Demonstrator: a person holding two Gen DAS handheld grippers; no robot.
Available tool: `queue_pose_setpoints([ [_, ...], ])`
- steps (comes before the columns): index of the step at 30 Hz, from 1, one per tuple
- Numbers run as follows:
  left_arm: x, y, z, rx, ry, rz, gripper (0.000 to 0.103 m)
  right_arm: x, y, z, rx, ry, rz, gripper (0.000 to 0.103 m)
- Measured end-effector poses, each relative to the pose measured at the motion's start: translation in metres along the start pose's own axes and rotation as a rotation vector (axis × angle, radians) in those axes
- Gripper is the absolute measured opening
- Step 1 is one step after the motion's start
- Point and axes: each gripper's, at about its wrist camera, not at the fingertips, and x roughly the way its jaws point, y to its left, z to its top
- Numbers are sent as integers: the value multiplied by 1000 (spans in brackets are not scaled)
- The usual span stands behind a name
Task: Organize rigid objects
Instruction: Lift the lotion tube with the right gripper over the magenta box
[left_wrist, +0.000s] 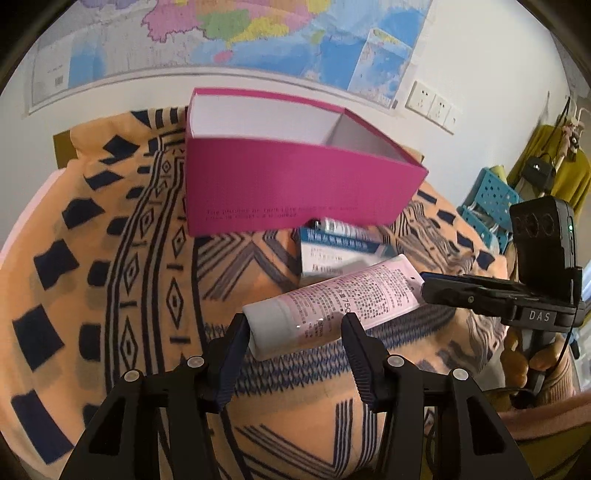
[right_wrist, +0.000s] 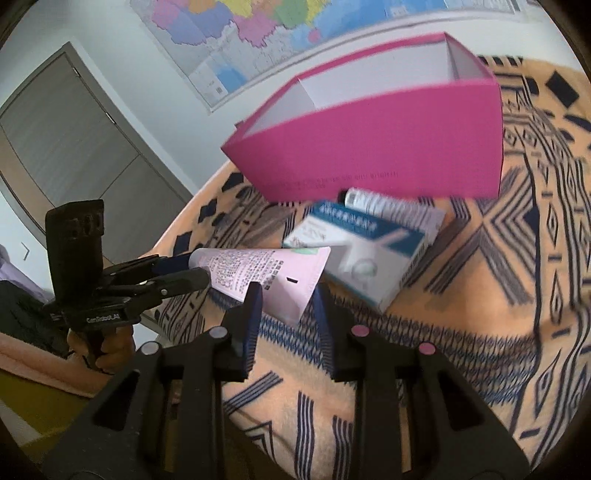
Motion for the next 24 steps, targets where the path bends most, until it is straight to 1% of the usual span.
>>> queue_pose_setpoints([
  [5, -5, -2, 20, 18, -51, 8, 52, -6, 3, 19, -33, -46, -11, 32],
  [9, -8, -2, 44, 31, -100, 22, 52, -11, 4, 37, -60, -90, -23, 32],
  [12, -8, -1, 59, 29, -122, 21, 52, -13, 4, 52, -77, -119, -27, 32],
  [18, -10, -1, 86, 56, -168, 45, 53, -14, 3, 77, -97, -160, -24, 32],
  [24, -5, 0, 109, 72, -188, 58, 53, -15, -2, 102, -105, -194, -28, 32],
])
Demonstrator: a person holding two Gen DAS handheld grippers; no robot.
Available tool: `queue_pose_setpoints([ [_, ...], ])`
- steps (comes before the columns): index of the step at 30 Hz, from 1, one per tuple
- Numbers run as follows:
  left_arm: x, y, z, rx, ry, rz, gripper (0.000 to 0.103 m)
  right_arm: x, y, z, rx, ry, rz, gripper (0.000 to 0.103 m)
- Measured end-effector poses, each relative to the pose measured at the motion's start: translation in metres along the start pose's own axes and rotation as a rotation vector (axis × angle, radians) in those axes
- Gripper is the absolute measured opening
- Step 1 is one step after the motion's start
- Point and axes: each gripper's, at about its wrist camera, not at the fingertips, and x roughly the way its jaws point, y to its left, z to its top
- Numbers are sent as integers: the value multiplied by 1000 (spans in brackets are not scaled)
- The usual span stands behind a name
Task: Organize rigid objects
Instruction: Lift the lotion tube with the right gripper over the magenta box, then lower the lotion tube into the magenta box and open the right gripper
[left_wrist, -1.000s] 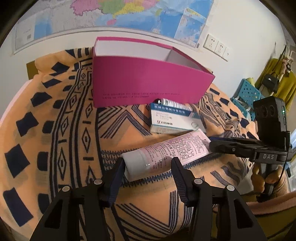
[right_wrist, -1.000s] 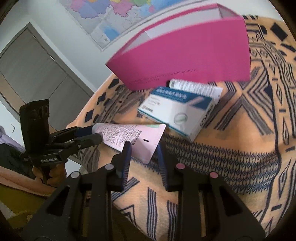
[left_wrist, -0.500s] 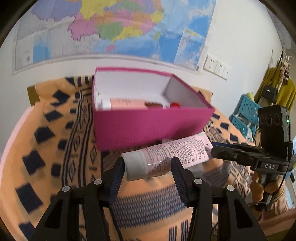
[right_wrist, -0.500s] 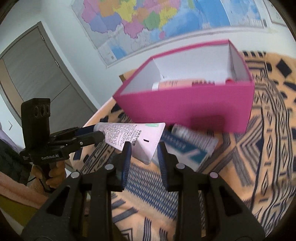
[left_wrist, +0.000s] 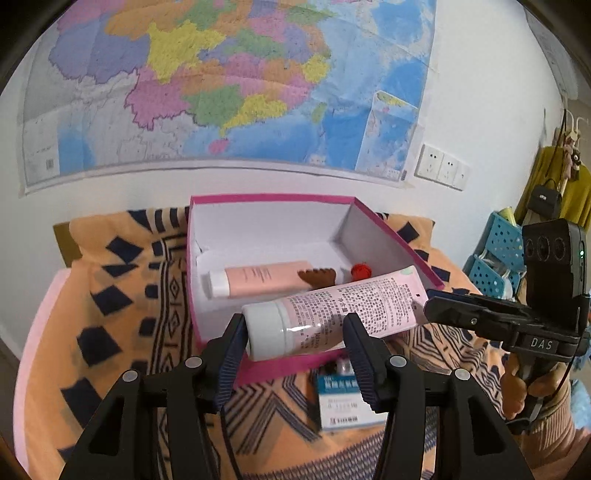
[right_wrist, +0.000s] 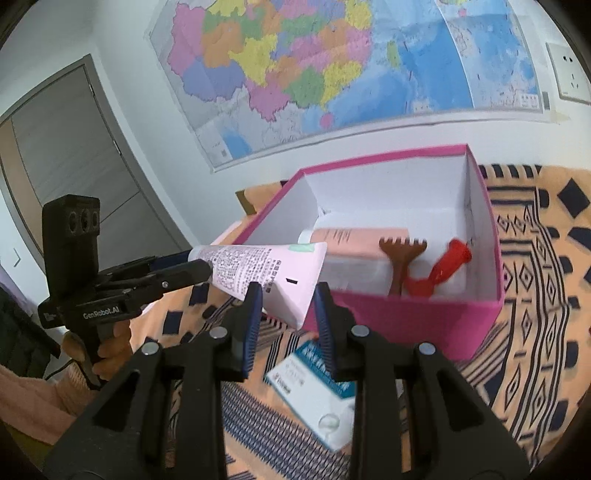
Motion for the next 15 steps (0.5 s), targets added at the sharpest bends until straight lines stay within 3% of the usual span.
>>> queue_pose_setpoints([
  [15, 47, 11, 19, 9, 63, 72, 53, 39, -27, 21, 42, 53, -49, 32],
])
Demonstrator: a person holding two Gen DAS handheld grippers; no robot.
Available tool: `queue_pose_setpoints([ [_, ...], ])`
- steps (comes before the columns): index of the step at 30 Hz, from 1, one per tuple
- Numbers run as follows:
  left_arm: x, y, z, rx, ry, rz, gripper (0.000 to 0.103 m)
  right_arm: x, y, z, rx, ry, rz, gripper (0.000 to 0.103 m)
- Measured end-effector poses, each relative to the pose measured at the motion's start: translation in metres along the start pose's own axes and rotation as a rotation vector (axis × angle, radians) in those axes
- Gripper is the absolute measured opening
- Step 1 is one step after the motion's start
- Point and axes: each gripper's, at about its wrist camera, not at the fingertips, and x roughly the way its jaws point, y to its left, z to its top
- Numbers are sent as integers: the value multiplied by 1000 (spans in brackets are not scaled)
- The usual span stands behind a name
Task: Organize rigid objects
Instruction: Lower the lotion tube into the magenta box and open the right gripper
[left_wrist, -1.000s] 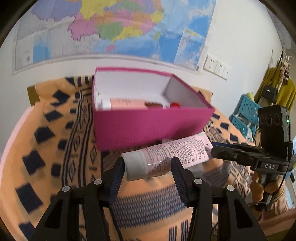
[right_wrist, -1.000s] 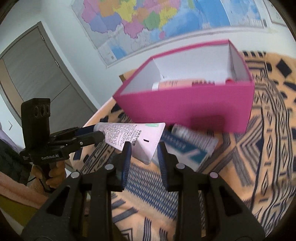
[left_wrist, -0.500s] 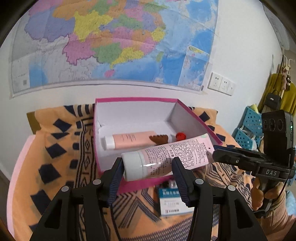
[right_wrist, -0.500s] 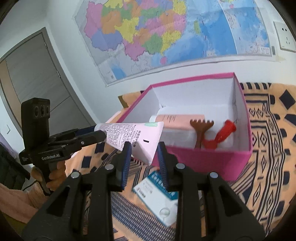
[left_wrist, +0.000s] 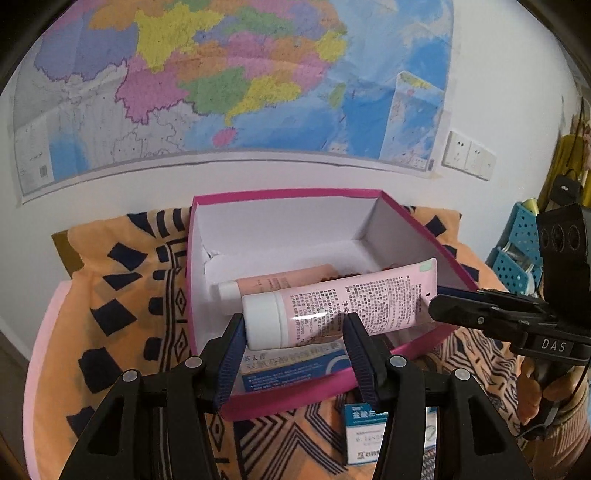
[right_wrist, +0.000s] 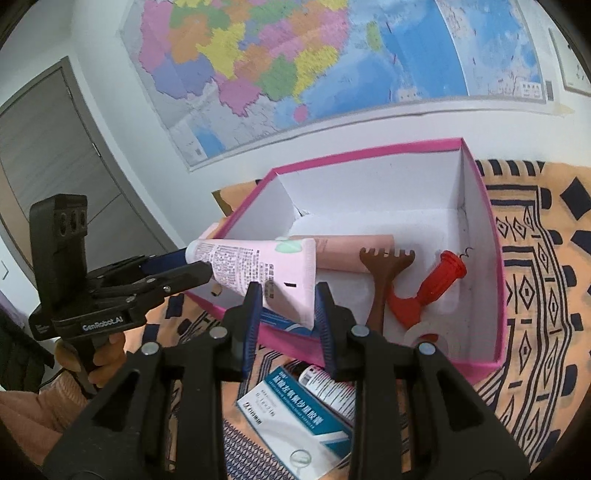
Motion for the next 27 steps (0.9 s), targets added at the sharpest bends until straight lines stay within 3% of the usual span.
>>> queue_pose_setpoints([
  [12, 18, 4, 1, -13, 42, 51, 53, 25, -5, 5, -5, 57, -58, 37],
  [15, 17, 5, 1, -9, 38, 61, 53, 28, -5, 7, -3, 60, -69, 43],
  [27, 1, -4, -4, 10, -14, 44, 55, 6, 0, 0, -12, 4, -64, 45],
])
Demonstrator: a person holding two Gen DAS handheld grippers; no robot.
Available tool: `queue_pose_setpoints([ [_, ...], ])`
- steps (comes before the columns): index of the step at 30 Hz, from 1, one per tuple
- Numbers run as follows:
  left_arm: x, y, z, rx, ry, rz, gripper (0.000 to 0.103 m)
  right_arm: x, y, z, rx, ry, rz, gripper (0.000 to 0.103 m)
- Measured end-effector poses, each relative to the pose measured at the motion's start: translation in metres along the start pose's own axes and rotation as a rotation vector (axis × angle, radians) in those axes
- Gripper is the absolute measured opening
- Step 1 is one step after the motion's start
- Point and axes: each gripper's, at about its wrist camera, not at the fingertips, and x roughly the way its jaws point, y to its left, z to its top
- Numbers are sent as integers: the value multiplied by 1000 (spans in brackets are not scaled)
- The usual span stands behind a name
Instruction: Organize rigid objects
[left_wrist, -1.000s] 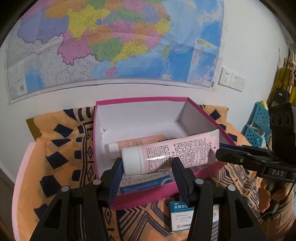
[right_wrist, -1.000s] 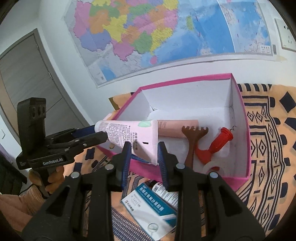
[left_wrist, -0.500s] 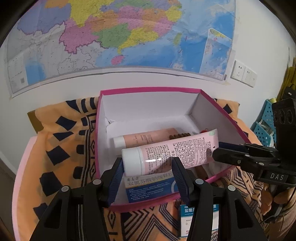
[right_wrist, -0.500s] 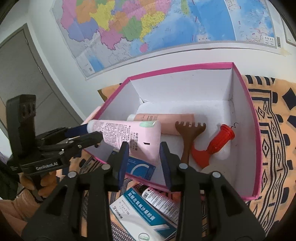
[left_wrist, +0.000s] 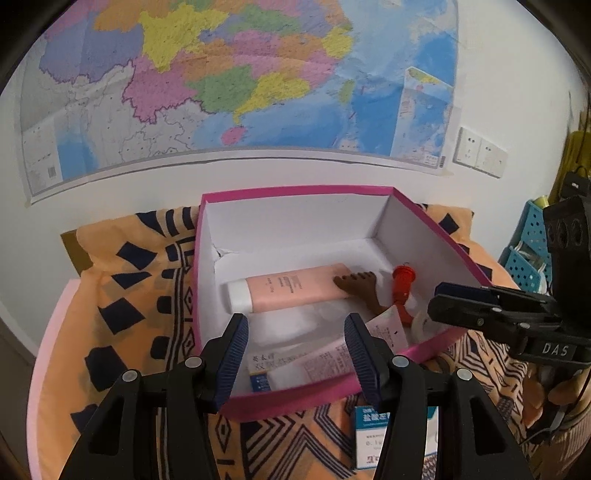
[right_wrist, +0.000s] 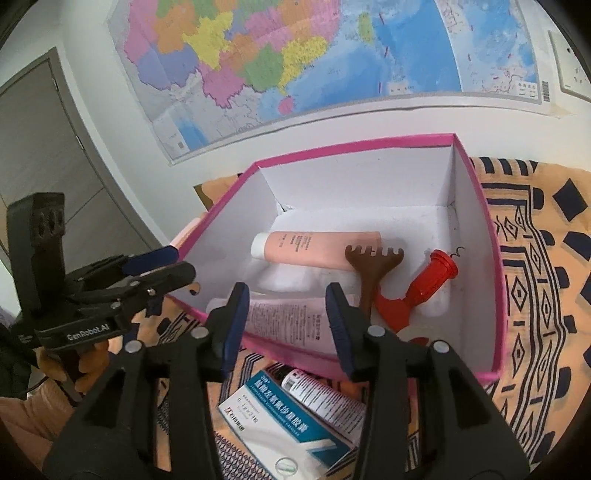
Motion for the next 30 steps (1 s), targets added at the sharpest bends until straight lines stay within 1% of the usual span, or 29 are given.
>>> queue_pose_setpoints([
  [3, -7, -7, -5, 23, -14, 1, 56, -13, 5, -5, -17, -21, 10, 45],
  [6, -15, -15, -10, 44, -32, 0, 61, -24, 11, -11, -39, -36, 16, 48],
  [8, -19, -19, -12, 56, -37, -1, 61, -31, 15, -16, -58, -43, 12, 51],
  [12, -27, -29, -16, 85, -48, -3, 61, -41, 18, -25, -76, -47, 22, 51],
  [19, -37, -41, -26, 98, -57, -27, 62, -51, 19, -41, -43, -58, 35, 51],
  [26, -43, -44, -42, 111, -41, -73, 62, -51, 15, -63, -6, -25, 37, 51],
  [30, -38, -43, -58, 86, -6, -105, 62, -46, 5, -80, 32, 15, 23, 51],
])
